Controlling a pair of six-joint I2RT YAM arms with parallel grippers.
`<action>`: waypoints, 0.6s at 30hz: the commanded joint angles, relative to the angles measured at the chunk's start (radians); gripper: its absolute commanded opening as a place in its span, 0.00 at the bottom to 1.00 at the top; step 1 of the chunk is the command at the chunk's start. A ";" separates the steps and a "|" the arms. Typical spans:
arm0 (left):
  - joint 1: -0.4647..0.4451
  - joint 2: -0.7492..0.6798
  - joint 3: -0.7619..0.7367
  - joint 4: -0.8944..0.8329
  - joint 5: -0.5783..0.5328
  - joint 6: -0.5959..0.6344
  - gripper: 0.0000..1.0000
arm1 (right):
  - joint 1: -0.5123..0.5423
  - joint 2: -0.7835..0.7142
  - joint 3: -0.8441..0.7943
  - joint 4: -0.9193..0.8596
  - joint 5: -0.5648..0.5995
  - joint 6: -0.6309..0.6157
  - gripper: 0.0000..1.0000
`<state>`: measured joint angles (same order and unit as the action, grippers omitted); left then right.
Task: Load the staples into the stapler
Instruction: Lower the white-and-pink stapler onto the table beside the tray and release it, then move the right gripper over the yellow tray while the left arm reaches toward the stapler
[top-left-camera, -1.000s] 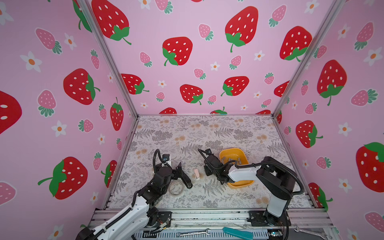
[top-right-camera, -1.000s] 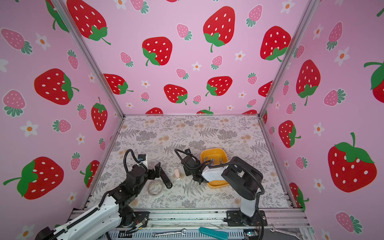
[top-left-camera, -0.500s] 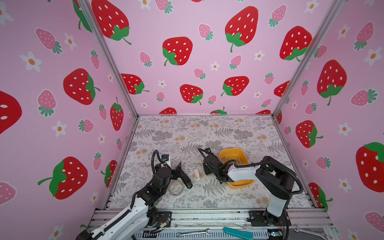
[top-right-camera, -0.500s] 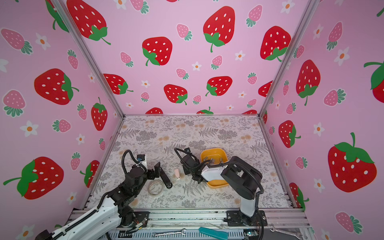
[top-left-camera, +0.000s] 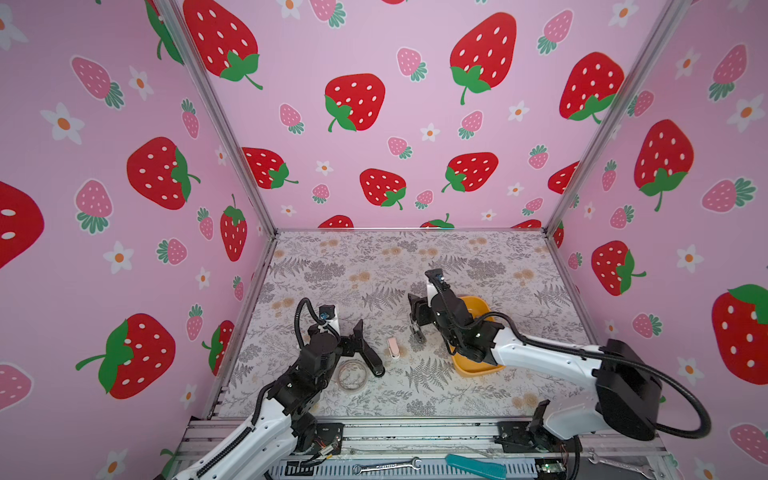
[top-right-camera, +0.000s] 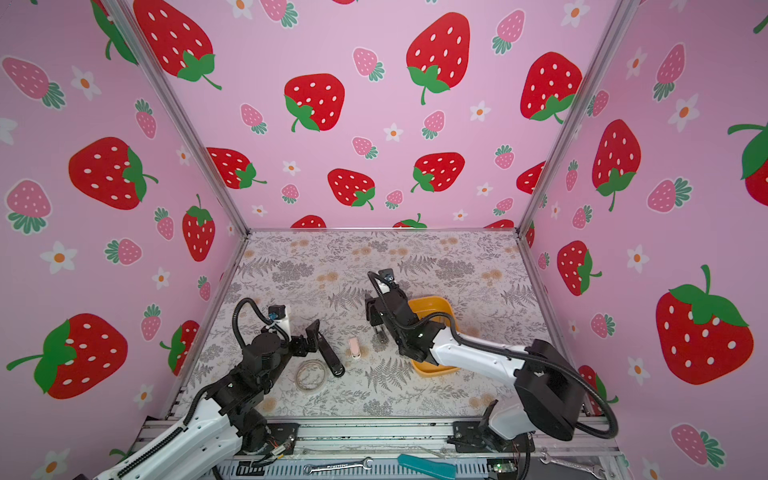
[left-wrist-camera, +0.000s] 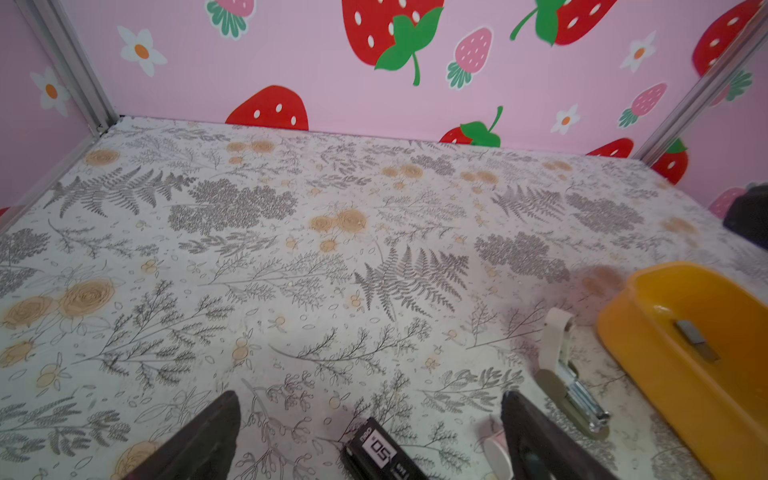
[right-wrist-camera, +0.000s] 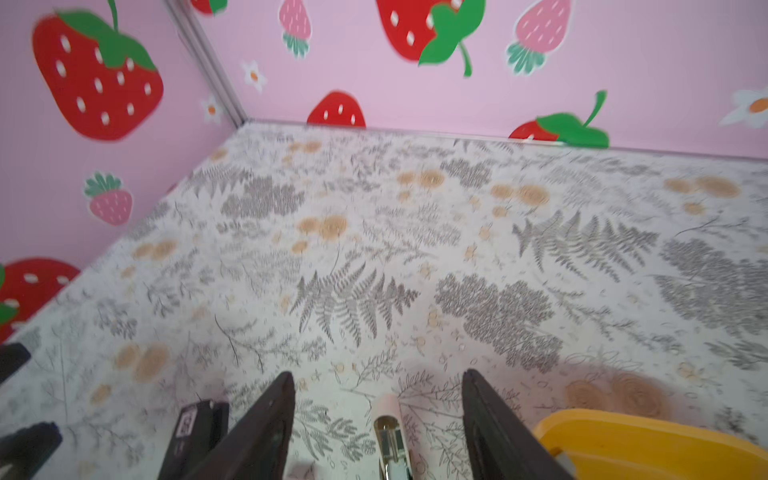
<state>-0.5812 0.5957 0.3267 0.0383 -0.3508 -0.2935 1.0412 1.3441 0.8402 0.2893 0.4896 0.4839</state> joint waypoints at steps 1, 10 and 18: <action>0.003 0.030 0.179 0.015 0.098 0.020 0.99 | -0.010 -0.166 -0.227 0.204 0.024 -0.022 0.69; 0.003 0.362 0.508 0.142 0.319 0.187 0.99 | -0.069 -0.223 -0.335 0.108 0.061 -0.183 0.73; 0.011 0.707 0.909 0.028 0.387 0.567 0.99 | -0.128 -0.342 -0.424 0.122 0.003 -0.197 0.74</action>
<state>-0.5781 1.2472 1.1145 0.1211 -0.0238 0.0601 0.9257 1.0466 0.4385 0.4026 0.5034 0.3073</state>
